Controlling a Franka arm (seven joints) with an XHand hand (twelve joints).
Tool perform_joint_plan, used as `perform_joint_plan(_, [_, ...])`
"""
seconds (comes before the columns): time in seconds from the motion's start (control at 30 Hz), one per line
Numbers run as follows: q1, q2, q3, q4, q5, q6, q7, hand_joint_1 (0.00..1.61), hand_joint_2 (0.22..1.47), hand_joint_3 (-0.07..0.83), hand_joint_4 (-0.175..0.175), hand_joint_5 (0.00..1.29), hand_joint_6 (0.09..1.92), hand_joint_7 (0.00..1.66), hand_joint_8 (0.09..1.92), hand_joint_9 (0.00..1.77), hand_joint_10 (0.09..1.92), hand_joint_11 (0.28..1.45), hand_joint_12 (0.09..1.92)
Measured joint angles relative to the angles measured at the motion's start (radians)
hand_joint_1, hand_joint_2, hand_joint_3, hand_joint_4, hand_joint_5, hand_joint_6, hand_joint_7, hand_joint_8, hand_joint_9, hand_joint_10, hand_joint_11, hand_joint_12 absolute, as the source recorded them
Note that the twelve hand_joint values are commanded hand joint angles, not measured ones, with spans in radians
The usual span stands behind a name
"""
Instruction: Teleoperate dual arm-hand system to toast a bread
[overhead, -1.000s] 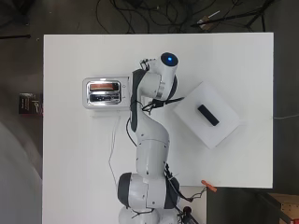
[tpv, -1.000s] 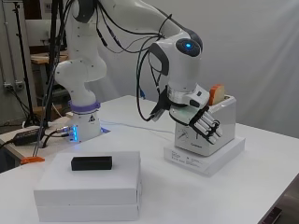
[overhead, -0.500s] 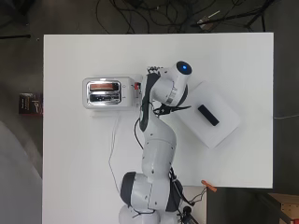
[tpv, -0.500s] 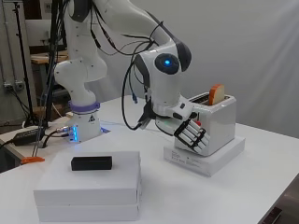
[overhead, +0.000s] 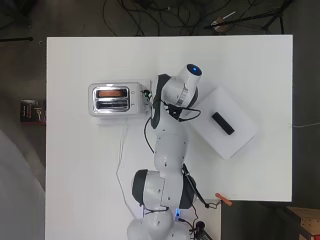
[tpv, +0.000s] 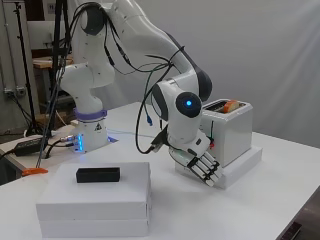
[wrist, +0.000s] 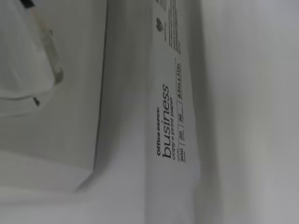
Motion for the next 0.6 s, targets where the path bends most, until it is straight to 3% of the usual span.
perform_joint_plan(0.07, [-0.003, 0.024, 0.0, -0.012, 0.01, 0.006, 0.017, 0.17, 1.16, 0.003, 0.0, 0.54, 0.09, 0.41, 0.09, 0.45, 0.09, 0.39, 0.09])
perform_joint_plan(0.13, [-0.007, 0.046, -0.002, -0.011, 0.013, 0.002, 0.054, 0.19, 1.17, 0.001, 0.017, 0.59, 0.09, 0.46, 0.09, 0.51, 0.09, 0.42, 0.09])
perform_joint_plan(0.3, [-0.005, 0.043, 0.001, -0.036, 0.016, 0.068, 0.09, 0.02, 1.18, 0.004, 0.009, 0.46, 0.09, 0.36, 0.09, 0.41, 0.09, 0.41, 0.09])
perform_joint_plan(0.5, [0.002, -0.14, 0.024, 0.024, -0.05, 0.057, 0.102, 0.0, 1.1, -0.013, -0.001, 0.25, 0.09, 0.24, 0.09, 0.34, 0.09, 0.39, 0.09])
perform_joint_plan(0.6, [0.007, -0.211, 0.04, 0.099, -0.08, 0.059, 0.107, 0.0, 1.07, -0.005, 0.012, 0.3, 0.09, 0.23, 0.09, 0.32, 0.09, 0.38, 0.09])
